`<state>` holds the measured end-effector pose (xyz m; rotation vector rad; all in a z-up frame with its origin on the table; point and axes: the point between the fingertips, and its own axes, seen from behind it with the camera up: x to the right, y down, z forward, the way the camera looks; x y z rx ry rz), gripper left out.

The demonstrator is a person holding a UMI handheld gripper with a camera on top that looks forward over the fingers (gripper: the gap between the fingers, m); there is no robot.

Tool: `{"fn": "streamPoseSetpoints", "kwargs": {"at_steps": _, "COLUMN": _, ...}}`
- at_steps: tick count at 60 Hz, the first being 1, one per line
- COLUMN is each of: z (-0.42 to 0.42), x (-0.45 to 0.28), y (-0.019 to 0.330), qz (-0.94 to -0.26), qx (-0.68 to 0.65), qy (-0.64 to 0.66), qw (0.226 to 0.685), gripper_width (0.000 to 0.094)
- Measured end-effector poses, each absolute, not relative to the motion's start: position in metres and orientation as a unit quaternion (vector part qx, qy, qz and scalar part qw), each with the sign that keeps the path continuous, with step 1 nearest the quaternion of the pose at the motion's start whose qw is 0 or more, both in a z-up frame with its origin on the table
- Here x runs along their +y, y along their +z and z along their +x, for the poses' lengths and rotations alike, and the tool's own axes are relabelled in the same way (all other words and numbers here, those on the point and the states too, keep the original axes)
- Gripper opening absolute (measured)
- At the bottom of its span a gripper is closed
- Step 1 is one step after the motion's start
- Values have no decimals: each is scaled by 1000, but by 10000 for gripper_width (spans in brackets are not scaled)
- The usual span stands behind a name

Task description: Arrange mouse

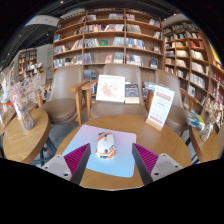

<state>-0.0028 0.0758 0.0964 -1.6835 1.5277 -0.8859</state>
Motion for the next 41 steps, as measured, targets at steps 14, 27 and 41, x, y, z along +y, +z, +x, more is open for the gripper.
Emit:
{"fn": "streamPoseSetpoints", "kwargs": {"at_steps": 14, "z": -123, "x": 51, "y": 140, "qz": -639, "qx": 590, "qy": -345, "qw": 354, "gripper_width": 855}}
{"fn": "streamPoseSetpoints", "kwargs": {"at_steps": 27, "z": -188, "x": 27, "y": 162, "qz": -630, "qx": 583, "qy": -368, "qw": 358, "gripper_width": 855}}
{"fn": "streamPoseSetpoints", "kwargs": {"at_steps": 41, "z": -218, "x": 7, "y": 165, "qz": -633, "qx": 566, "qy": -395, "qw": 352, "gripper_width": 852}}
